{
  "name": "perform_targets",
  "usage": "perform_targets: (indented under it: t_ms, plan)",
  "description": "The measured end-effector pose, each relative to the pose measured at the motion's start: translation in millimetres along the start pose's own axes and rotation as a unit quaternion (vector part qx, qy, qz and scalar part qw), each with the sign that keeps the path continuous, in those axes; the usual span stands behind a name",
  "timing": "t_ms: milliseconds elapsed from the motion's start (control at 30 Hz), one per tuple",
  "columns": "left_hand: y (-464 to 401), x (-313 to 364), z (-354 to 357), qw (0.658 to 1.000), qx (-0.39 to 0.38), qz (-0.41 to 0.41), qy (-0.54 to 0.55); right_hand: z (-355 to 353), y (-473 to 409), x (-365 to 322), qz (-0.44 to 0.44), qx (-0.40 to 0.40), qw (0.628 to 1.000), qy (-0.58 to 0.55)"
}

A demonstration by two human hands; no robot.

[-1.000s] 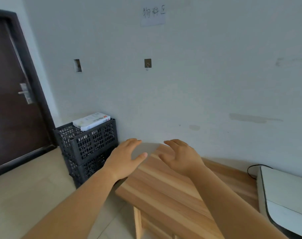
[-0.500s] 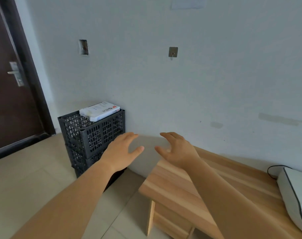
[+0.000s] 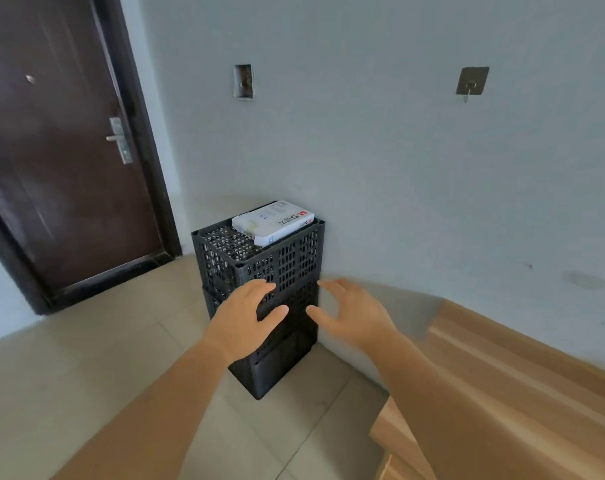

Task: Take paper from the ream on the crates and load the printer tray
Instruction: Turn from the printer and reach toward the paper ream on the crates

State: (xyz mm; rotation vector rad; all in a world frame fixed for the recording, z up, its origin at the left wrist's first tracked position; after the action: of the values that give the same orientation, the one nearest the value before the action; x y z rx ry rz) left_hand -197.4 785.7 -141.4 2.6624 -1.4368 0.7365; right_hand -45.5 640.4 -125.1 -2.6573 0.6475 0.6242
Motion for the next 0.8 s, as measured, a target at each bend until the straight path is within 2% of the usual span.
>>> perform_targets:
  t_ms: [300, 500, 800]
  plan:
    - [-86.5, -111.2, -81.3, 0.993, 0.059, -0.076, -0.066, 58.3, -174.1, -77.7, -0.125, -0.010, 0.992, -0.023]
    - [-129.7, -195.4, -118.7, 0.988, 0.087, -0.111, -0.061, 105.3, -264.1, -124.9, -0.149, -0.028, 0.988, -0.030]
    - [-218.9, -342.0, -145.6, 0.994, 0.066, -0.083, -0.033, 177.8, -384.3, -183.5, -0.111, -0.020, 0.994, 0.006]
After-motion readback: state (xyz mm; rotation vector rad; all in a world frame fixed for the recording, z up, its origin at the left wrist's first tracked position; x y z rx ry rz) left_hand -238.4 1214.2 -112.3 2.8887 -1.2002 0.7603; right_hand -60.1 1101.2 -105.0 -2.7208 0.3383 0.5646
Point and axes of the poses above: each hand's wrist, its own y-axis away from the middle knuckle, its own z-axis out of the palm, x = y × z, the point moved 3 cm from there along -y, towards the middle knuckle, and after that the axes turned 6 degrees about -y, right-handed, at the moved point
